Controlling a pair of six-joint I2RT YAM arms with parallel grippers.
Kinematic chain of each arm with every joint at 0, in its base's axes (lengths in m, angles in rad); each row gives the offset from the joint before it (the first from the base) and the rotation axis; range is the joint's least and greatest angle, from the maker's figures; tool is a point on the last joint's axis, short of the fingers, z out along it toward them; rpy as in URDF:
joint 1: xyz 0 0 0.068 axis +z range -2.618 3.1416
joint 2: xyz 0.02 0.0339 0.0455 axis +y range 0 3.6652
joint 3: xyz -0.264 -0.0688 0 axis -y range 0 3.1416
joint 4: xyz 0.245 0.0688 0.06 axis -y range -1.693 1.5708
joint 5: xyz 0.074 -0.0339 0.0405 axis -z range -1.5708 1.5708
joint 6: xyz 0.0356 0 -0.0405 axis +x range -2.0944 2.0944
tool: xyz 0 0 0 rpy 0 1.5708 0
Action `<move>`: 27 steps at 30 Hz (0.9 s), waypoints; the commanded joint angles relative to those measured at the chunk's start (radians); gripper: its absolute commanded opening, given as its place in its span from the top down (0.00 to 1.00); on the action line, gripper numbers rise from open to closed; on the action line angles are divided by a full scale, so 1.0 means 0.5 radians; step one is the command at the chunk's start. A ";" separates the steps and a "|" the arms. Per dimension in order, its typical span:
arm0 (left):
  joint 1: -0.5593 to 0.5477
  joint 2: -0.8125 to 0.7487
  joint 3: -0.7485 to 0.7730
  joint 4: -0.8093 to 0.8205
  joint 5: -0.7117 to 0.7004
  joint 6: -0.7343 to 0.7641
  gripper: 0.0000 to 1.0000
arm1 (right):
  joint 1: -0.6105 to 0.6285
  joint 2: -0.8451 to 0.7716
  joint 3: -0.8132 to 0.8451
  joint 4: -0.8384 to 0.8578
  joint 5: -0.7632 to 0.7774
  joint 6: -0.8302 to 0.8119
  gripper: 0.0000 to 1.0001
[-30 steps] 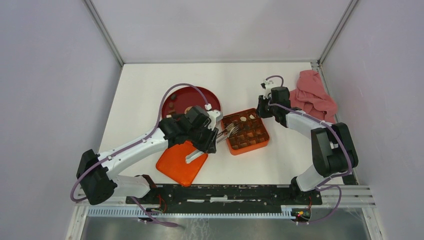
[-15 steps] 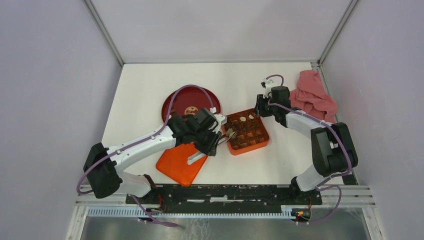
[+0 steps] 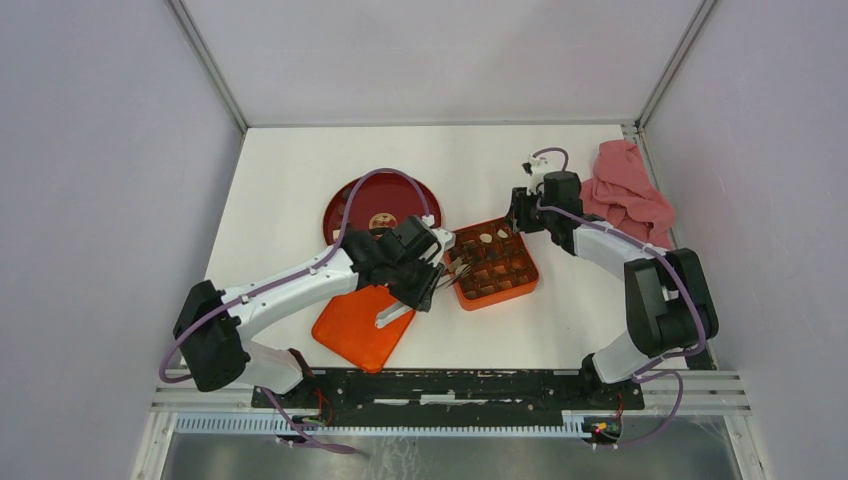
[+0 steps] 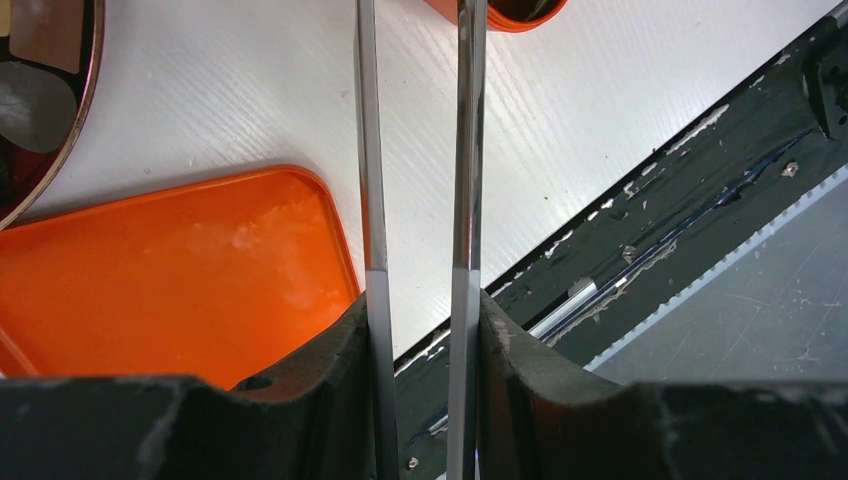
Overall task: Pack the chocolate
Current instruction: Adjust the packing box at the center of the board.
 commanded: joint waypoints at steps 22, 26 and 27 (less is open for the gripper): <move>-0.018 0.014 0.103 -0.039 0.056 0.033 0.55 | -0.100 -0.171 0.017 0.040 -0.052 -0.055 0.45; -0.018 0.013 0.096 -0.038 0.076 0.034 0.55 | -0.109 -0.171 0.009 0.049 -0.071 -0.048 0.45; -0.017 0.012 0.096 -0.039 0.073 0.033 0.55 | -0.109 -0.172 0.007 0.052 -0.075 -0.044 0.45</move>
